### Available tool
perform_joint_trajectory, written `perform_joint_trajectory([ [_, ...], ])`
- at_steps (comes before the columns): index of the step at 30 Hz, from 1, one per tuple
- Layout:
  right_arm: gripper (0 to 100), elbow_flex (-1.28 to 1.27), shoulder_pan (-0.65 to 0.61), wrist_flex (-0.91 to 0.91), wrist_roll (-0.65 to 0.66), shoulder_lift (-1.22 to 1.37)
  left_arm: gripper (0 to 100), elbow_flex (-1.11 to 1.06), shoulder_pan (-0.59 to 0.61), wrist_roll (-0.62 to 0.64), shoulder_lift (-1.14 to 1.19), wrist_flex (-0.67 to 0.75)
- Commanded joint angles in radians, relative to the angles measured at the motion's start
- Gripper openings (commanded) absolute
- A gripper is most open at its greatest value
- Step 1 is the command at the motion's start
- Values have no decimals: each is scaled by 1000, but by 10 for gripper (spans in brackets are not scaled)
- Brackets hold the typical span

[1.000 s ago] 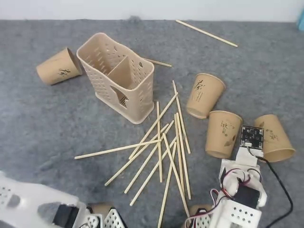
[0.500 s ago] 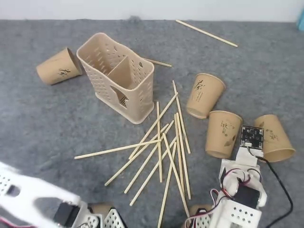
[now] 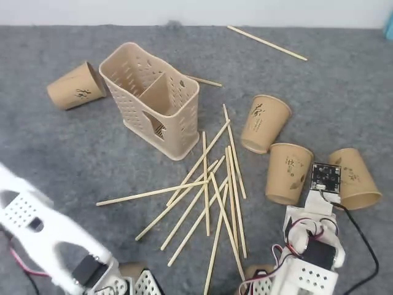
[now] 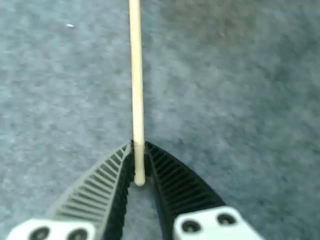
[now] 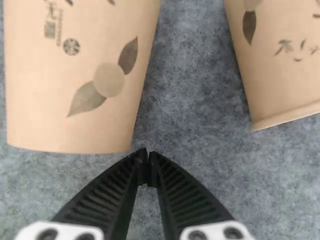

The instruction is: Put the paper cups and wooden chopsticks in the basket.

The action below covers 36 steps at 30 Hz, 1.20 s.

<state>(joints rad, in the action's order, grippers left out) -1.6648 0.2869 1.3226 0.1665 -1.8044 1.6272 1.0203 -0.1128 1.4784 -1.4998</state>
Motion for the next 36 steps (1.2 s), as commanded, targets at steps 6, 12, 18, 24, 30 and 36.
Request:
perform_joint_trajectory([
  [6,8,-18,13,-13,12,-13,13,53,-80,-54,-196,-104],
  [12,8,-18,13,-13,12,-13,13,53,-104,110,-256,-58],
  [18,8,-18,13,-13,12,-13,13,53,-169,192,-272,-2],
  [24,8,-18,13,-13,12,-13,13,53,-270,308,-345,69],
  [30,8,-18,13,-13,12,-13,13,51,-373,330,-414,104],
  [36,8,-18,13,-13,12,-13,13,48,-471,600,-324,336],
])
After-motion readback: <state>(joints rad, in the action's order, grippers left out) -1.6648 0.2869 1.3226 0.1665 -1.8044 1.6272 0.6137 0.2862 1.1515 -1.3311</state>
